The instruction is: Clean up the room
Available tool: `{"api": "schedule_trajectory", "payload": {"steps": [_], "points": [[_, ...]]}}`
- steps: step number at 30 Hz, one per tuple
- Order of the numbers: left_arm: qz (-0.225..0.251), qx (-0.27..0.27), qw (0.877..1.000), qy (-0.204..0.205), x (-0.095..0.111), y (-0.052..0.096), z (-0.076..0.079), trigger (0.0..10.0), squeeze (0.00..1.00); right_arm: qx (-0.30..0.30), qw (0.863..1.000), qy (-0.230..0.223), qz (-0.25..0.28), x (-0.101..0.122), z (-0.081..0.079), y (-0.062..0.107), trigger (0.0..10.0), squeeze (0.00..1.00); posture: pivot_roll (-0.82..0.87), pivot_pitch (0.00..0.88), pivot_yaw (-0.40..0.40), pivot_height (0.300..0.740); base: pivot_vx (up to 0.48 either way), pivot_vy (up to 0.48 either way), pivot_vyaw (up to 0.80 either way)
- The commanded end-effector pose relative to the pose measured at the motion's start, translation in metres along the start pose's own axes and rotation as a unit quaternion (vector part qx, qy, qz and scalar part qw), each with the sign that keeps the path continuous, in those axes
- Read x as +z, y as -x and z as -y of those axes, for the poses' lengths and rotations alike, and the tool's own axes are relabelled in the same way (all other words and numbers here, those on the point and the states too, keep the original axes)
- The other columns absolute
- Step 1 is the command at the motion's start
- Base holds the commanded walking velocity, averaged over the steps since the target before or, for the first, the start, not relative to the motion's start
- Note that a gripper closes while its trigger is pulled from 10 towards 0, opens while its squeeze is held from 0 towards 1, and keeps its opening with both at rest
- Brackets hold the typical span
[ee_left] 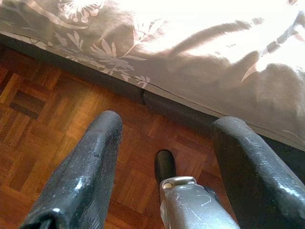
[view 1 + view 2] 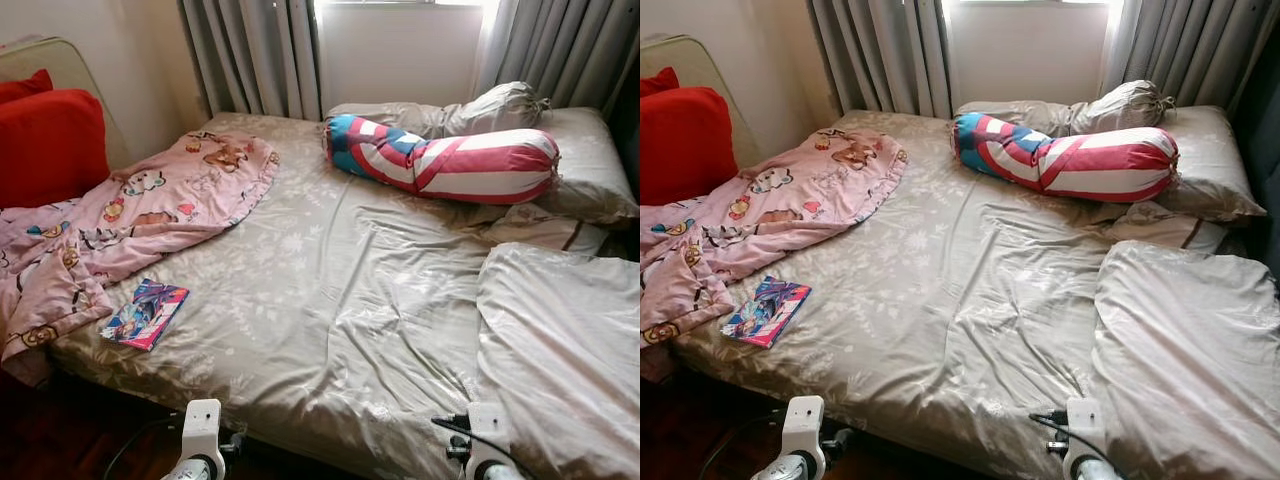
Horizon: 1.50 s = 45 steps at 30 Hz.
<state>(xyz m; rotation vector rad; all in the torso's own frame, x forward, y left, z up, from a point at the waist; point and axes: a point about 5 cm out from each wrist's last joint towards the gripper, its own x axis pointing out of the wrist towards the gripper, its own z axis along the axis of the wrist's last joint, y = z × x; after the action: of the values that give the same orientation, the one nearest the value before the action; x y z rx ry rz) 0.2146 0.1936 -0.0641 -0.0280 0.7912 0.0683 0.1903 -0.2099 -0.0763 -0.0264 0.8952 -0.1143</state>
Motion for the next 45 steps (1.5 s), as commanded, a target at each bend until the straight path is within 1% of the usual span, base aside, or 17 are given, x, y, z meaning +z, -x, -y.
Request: {"api": "schedule_trajectory", "payload": {"steps": [1, 5, 9, 12, 15, 20, 25, 32, 38, 40, 45], "points": [[-0.020, 0.011, 1.000, -0.009, -0.009, 0.002, -0.006, 10.0, 0.00, -0.001, 1.000, -0.009, -0.008, -0.004, -0.001, 0.001, 10.0, 0.00, 0.02, 0.000, 0.037, 0.740, 0.000, 0.000, 0.00], [-0.023, 0.011, 1.000, -0.014, -0.009, 0.002, -0.008, 10.0, 0.00, -0.006, 1.000, -0.010, -0.013, -0.007, 0.000, 0.001, 10.0, 0.00, 0.02, 0.000, 0.040, 0.740, 0.000, 0.000, 0.00], [-0.025, 0.015, 1.000, -0.009, -0.010, 0.003, -0.009, 10.0, 0.00, -0.005, 1.000, -0.015, -0.012, -0.007, -0.001, 0.001, 10.0, 0.00, 0.02, 0.000, 0.040, 0.740, 0.000, 0.124, 0.00], [-0.026, 0.021, 0.999, 0.001, -0.011, 0.003, -0.009, 10.0, 0.00, -0.007, 1.000, -0.013, -0.012, -0.007, -0.001, 0.001, 10.0, 0.00, 0.03, 0.000, 0.040, 0.740, 0.000, 0.360, 0.00], [-0.028, 0.032, 0.999, 0.011, -0.014, 0.004, -0.014, 10.0, 0.00, -0.004, 1.000, -0.012, -0.017, -0.009, -0.004, 0.001, 10.0, 0.00, 0.03, 0.000, 0.041, 0.740, 0.000, 0.363, 0.00], [-0.029, 0.029, 0.999, 0.004, -0.015, 0.005, -0.015, 10.0, 0.00, -0.006, 1.000, -0.020, -0.018, -0.010, -0.005, 0.002, 10.0, 0.00, 0.03, 0.000, 0.045, 0.740, 0.000, 0.359, 0.00], [-0.028, 0.029, 0.999, 0.006, -0.014, 0.005, -0.015, 10.0, 0.00, -0.005, 1.000, -0.019, -0.020, -0.011, -0.006, 0.002, 10.0, 0.00, 0.03, 0.000, 0.044, 0.740, 0.000, 0.360, 0.00], [-0.026, 0.031, 0.999, 0.006, -0.011, 0.004, -0.016, 10.0, 0.00, -0.003, 1.000, -0.018, -0.013, -0.006, -0.007, 0.001, 10.0, 0.00, 0.01, 0.000, 0.054, 0.740, 0.000, 0.359, 0.00], [-0.026, 0.032, 0.999, 0.009, -0.011, 0.003, -0.015, 10.0, 0.00, -0.003, 1.000, -0.017, -0.009, -0.004, -0.007, 0.000, 10.0, 0.00, 0.00, 0.000, 0.048, 0.740, 0.000, 0.363, 0.00], [-0.023, 0.037, 0.999, 0.020, -0.010, 0.003, -0.014, 10.0, 0.00, -0.006, 1.000, -0.017, -0.006, -0.002, -0.006, 0.000, 10.0, 0.00, 0.00, 0.000, 0.029, 0.740, 0.000, 0.364, 0.00], [-0.021, 0.040, 0.998, 0.034, -0.009, 0.003, -0.013, 10.0, 0.00, -0.008, 1.000, -0.016, -0.005, 0.000, -0.005, -0.001, 10.0, 0.00, 0.00, 0.000, 0.013, 0.740, 0.000, 0.365, 0.00]]}}
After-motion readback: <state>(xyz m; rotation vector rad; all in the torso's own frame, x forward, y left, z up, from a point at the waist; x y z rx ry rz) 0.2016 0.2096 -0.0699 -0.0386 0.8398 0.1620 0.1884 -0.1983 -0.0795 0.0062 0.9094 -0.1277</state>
